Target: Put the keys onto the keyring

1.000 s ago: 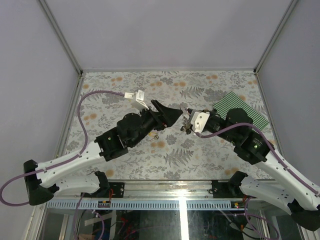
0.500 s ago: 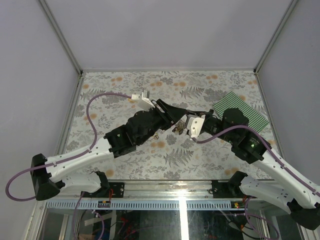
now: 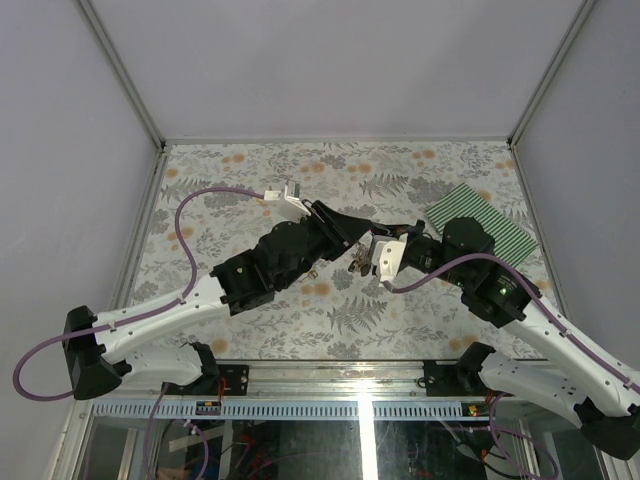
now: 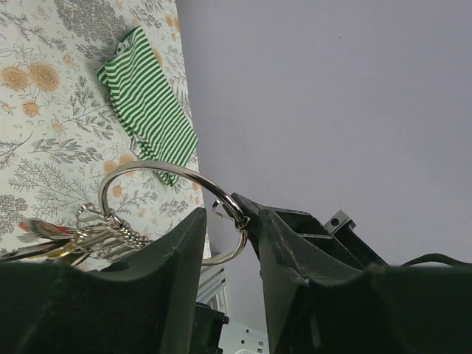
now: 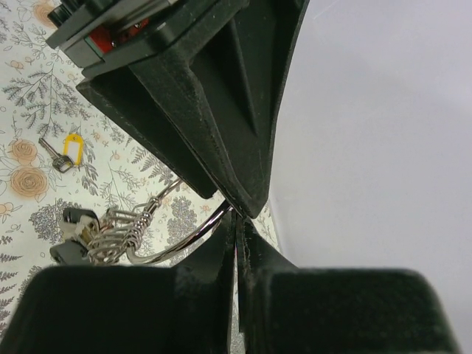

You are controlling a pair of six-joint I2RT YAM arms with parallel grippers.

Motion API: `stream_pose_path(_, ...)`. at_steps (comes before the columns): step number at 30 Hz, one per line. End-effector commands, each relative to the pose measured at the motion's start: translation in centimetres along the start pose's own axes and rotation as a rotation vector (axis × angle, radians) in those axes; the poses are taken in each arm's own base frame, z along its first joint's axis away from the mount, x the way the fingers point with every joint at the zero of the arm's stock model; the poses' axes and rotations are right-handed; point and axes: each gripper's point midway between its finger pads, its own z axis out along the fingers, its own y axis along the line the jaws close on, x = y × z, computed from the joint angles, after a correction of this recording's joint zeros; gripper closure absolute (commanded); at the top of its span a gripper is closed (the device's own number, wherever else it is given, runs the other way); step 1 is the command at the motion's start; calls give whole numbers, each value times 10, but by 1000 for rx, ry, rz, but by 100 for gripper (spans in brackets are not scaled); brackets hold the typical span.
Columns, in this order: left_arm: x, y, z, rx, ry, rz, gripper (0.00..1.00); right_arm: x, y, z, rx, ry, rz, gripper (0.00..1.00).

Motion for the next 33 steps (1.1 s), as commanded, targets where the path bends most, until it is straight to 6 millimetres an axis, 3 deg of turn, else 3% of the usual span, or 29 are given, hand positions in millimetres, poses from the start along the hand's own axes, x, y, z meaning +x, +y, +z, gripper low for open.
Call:
stream_pose_path(1, -18, -20, -1, 44, -66, -39, 66, -20, -10, 2, 27, -81, -27, 100)
stream_pose_path(13, -22, -18, -2, 33, -81, -56, 80, -27, -1, 1, -8, -119, -1, 100)
stream_pose_path(22, -20, -16, -2, 27, -70, -66, 99, -28, -6, 2, 11, -120, 11, 100)
stream_pose_path(28, -21, -13, -5, 18, -69, -63, 100, -28, -11, -2, 42, -119, 22, 100)
stream_pose_path(30, -21, -13, -5, 19, -64, -59, 100, -28, -11, -3, 46, -116, 23, 98)
stream_pose_path(33, -20, -14, -6, 31, -51, -55, 100, -29, -13, -5, 56, -118, 38, 87)
